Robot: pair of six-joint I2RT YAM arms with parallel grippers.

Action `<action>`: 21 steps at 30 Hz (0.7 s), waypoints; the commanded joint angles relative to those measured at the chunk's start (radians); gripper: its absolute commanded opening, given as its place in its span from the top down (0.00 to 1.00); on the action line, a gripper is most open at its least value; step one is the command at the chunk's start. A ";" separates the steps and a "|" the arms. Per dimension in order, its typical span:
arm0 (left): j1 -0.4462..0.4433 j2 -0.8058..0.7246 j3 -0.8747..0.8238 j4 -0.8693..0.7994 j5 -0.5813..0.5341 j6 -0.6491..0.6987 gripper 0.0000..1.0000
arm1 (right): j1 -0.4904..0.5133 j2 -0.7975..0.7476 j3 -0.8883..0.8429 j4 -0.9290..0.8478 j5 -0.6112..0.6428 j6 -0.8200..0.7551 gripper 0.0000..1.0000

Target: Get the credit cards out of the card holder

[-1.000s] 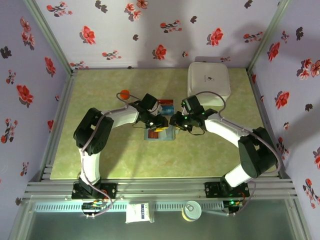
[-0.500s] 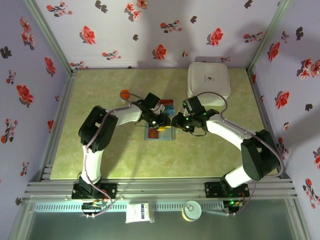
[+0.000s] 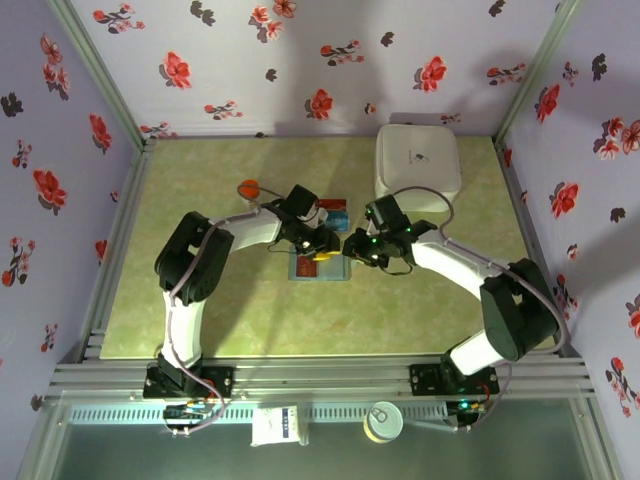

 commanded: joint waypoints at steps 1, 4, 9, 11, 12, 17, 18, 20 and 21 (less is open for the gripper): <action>0.036 -0.087 -0.047 -0.005 0.000 0.021 0.66 | 0.028 0.054 0.054 0.022 -0.004 0.011 0.71; 0.066 -0.130 -0.090 -0.013 -0.011 0.040 0.67 | 0.053 0.108 0.094 0.026 -0.006 0.011 0.71; 0.122 -0.189 -0.167 -0.014 -0.011 0.059 0.68 | 0.094 0.200 0.176 0.028 -0.020 0.016 0.71; 0.138 -0.199 -0.188 -0.018 -0.012 0.072 0.68 | 0.107 0.232 0.204 0.023 -0.020 0.014 0.71; 0.147 -0.200 -0.197 -0.021 -0.012 0.078 0.69 | 0.112 0.247 0.216 0.021 -0.022 0.012 0.71; 0.176 -0.191 -0.231 -0.027 -0.013 0.102 0.77 | 0.127 0.307 0.257 0.020 -0.035 0.018 0.72; 0.178 -0.189 -0.234 -0.028 -0.014 0.111 0.80 | 0.130 0.315 0.265 0.020 -0.037 0.017 0.72; 0.182 -0.186 -0.239 -0.037 -0.028 0.127 0.83 | 0.134 0.329 0.275 0.018 -0.038 0.014 0.72; 0.184 -0.183 -0.239 -0.040 -0.031 0.136 0.86 | 0.134 0.336 0.279 0.014 -0.038 0.014 0.72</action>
